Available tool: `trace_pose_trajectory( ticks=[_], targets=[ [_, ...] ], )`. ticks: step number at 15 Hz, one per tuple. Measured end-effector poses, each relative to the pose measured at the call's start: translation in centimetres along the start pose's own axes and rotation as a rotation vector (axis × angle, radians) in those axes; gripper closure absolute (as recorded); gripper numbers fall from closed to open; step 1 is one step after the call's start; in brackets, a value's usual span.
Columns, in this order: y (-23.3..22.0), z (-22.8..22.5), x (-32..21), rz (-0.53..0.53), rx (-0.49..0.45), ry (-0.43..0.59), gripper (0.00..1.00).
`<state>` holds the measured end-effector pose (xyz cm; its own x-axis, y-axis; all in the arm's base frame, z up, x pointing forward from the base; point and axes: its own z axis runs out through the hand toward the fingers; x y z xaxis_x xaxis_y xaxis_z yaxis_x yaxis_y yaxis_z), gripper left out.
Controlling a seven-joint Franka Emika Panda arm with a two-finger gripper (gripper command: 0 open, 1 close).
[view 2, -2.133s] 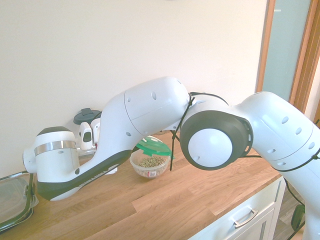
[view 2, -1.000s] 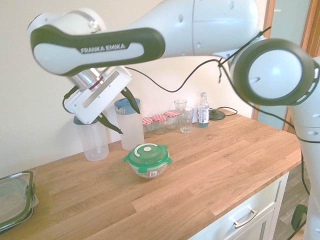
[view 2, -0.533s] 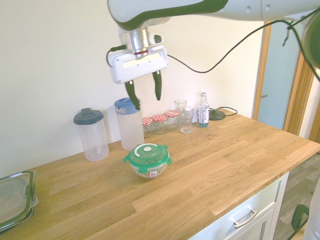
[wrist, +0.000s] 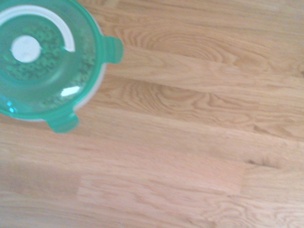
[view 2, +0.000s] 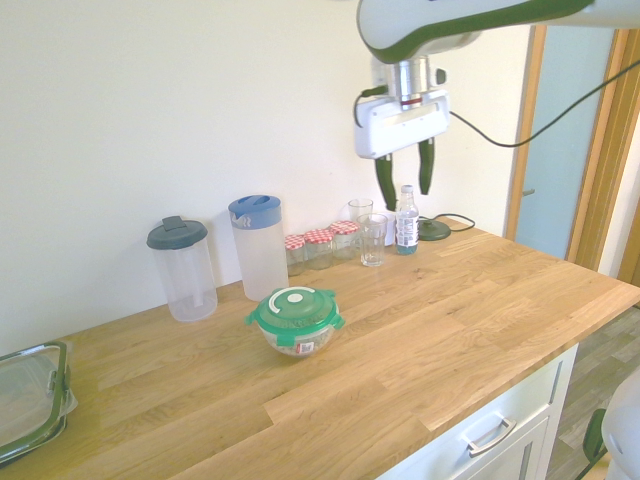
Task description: Cover the lid of food container
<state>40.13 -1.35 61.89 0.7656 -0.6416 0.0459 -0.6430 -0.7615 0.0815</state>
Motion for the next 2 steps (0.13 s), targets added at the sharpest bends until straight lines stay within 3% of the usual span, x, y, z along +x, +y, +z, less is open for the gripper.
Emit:
trace_pose_trajectory(
  ticks=[2],
  targets=[
    [4.2,2.2,-0.8,-0.012,0.004,-0.018,0.00]
  ],
)
